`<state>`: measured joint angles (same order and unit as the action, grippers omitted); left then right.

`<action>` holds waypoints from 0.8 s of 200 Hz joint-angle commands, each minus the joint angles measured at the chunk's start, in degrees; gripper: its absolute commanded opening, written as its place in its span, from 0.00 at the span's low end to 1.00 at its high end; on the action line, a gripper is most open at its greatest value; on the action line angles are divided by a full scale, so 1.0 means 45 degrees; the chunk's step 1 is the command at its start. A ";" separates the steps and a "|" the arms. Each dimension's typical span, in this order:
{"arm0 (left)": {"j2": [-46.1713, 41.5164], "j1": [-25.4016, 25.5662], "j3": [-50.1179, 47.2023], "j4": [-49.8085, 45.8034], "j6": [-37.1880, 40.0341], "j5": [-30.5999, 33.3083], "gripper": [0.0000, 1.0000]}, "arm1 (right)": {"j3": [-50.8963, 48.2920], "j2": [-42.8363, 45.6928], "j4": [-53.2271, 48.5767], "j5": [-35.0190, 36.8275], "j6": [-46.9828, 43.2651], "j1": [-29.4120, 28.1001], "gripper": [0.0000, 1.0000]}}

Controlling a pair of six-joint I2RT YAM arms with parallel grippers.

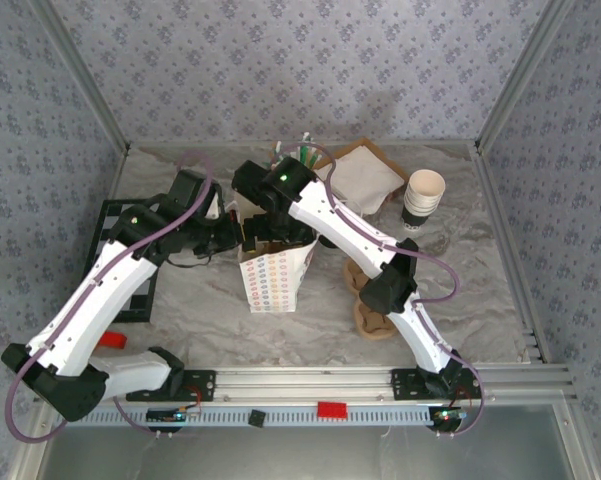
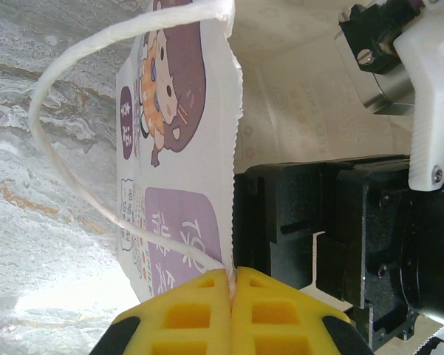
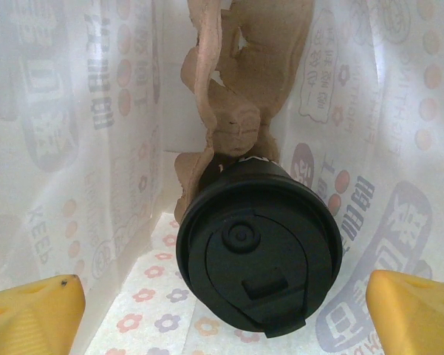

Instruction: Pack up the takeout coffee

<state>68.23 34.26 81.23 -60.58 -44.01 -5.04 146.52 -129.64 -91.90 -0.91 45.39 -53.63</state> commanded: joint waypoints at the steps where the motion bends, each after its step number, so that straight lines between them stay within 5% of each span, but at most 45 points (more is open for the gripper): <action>1: -0.0155 0.0082 -0.0157 -0.0586 -0.0016 0.0170 0.00 | 0.0358 0.0546 -0.0926 -0.0077 0.0056 -0.0007 1.00; 160: -0.0241 0.0121 -0.0278 -0.0523 -0.0154 0.0416 0.00 | 0.0371 0.1170 -0.0883 -0.0307 0.0145 -0.0082 0.95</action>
<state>67.90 34.30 80.82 -60.23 -44.18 -4.60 146.58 -127.37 -91.90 -1.98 45.41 -53.67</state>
